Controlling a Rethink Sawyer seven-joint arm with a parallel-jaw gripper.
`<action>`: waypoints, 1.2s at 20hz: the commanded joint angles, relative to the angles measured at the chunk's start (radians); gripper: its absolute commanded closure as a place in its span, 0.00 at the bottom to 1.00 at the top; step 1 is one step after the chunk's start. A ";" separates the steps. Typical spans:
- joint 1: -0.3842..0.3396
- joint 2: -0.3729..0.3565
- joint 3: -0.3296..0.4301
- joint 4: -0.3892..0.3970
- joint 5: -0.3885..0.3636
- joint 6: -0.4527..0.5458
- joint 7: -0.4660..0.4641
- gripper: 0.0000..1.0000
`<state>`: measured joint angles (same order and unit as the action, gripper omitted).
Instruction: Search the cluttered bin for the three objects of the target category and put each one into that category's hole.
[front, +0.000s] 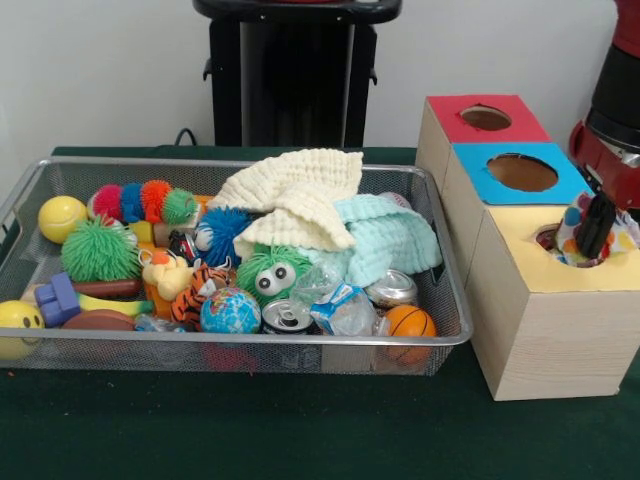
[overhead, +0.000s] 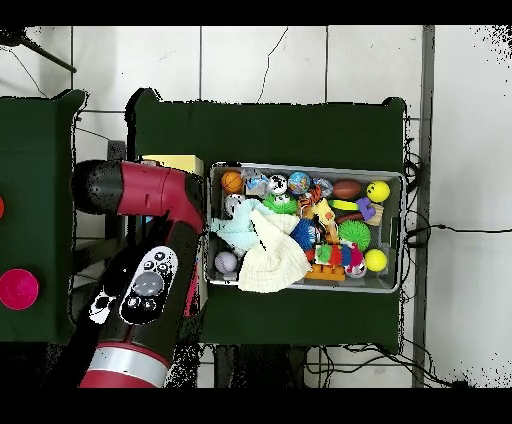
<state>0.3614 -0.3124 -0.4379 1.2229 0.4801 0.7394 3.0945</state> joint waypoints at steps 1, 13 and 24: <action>-0.034 0.028 0.111 0.158 0.025 0.001 0.121 1.00; -0.138 0.077 0.131 0.230 -0.134 -0.198 -0.108 1.00; -0.142 0.223 0.194 0.217 -0.169 -0.550 0.038 1.00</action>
<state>0.2706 -0.3154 -0.3260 1.3428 0.3819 0.4249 3.0942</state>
